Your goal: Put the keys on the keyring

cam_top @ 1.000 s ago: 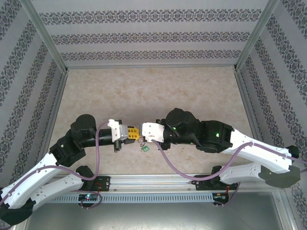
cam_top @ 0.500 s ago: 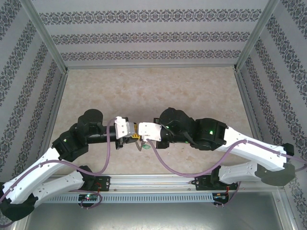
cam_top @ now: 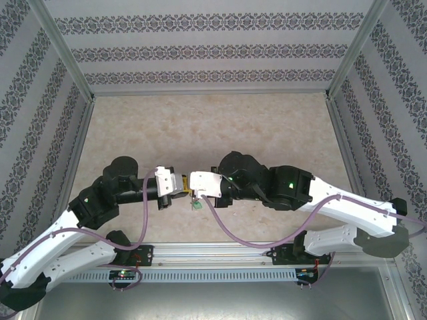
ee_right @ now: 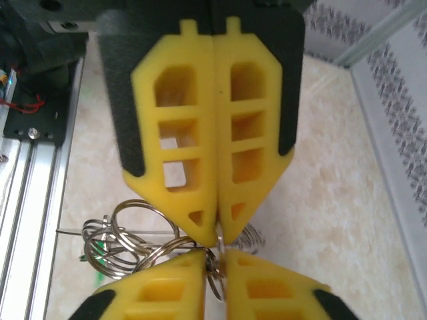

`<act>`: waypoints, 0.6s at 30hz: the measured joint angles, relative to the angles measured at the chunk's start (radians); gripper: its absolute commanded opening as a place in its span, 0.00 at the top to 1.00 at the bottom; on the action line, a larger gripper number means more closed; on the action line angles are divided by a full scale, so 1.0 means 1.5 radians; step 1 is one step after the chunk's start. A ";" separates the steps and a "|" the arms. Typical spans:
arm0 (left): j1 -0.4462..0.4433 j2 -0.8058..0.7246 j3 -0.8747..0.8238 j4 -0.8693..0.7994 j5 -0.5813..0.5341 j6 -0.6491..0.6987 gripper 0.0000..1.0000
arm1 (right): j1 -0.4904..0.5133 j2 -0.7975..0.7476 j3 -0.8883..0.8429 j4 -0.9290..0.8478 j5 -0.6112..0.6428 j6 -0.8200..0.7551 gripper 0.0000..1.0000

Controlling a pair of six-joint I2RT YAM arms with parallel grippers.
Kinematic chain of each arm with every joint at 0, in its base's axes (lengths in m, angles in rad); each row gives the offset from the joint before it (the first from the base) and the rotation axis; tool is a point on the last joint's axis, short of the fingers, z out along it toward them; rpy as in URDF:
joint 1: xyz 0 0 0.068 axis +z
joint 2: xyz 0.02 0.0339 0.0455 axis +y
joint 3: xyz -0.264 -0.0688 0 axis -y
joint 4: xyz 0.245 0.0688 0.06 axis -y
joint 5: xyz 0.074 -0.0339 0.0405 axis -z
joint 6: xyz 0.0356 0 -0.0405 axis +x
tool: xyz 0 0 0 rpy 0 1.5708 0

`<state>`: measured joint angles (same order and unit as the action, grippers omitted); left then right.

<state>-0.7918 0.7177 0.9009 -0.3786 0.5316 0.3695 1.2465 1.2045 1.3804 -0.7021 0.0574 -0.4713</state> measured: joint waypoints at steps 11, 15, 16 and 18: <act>0.000 -0.035 -0.025 0.100 0.056 -0.091 1.00 | -0.001 -0.052 -0.041 0.089 -0.059 0.021 0.93; 0.000 -0.034 -0.031 0.121 0.068 -0.103 1.00 | -0.004 -0.061 -0.045 0.092 -0.071 0.026 1.00; 0.000 -0.032 -0.031 0.123 0.068 -0.103 1.00 | -0.005 -0.062 -0.045 0.093 -0.072 0.026 1.00; 0.000 -0.027 -0.030 0.121 0.065 -0.099 0.97 | -0.005 -0.062 -0.045 0.090 -0.068 0.025 1.00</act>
<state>-0.7918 0.6765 0.8555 -0.1978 0.6292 0.2211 1.2385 1.1114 1.3132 -0.5678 -0.0448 -0.4335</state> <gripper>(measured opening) 0.052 0.063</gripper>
